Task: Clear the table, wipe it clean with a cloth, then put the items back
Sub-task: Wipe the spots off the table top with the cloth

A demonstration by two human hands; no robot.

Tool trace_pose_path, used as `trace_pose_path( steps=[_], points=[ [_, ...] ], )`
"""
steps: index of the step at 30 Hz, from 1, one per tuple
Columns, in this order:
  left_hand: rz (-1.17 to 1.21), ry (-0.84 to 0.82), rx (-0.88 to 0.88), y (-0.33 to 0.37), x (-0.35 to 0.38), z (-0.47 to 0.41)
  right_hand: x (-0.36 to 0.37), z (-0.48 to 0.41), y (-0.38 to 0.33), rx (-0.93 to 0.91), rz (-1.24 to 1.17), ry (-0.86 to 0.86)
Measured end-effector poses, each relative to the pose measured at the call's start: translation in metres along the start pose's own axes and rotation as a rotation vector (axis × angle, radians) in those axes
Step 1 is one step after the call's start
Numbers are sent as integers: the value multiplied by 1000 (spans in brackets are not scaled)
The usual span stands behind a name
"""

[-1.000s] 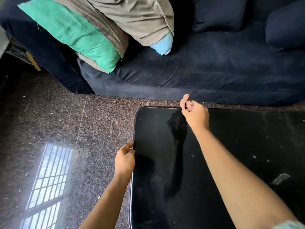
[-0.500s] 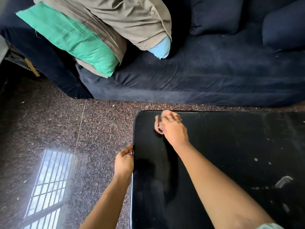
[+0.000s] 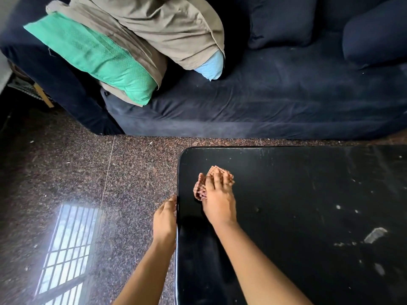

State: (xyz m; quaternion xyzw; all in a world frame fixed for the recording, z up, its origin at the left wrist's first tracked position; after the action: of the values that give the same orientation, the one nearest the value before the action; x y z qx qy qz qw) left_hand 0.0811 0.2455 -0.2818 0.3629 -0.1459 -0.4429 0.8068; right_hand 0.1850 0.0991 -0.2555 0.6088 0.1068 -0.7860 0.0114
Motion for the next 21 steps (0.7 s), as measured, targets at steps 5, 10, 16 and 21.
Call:
trace_pose_path(
  steps=[5, 10, 16, 21],
  points=[
    [12, -12, 7, -1, -1, 6, 20, 17, -60, -276, 96, -20],
    [77, -6, -26, -9, -4, 11, 7, 29, -1, -103, 45, 61],
    [61, -32, -35, -12, -4, 11, 13, 48, -57, -208, 59, 91],
    [36, -55, -89, -22, -11, 13, 12, 61, -48, -388, 37, 82]
  ],
)
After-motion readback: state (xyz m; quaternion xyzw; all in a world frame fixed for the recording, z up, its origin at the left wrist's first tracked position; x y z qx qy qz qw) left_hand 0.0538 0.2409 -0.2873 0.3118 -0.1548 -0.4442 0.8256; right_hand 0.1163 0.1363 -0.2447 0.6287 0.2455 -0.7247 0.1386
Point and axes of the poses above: each hand's wrist, its own z-axis away from the middle knuckle, its own x-axis out of the palm, y = z × x, the point moved 10 cm from there along -z, towards the middle knuckle, and after that the axes turned 1 degree about x, right-handed, at the moved point
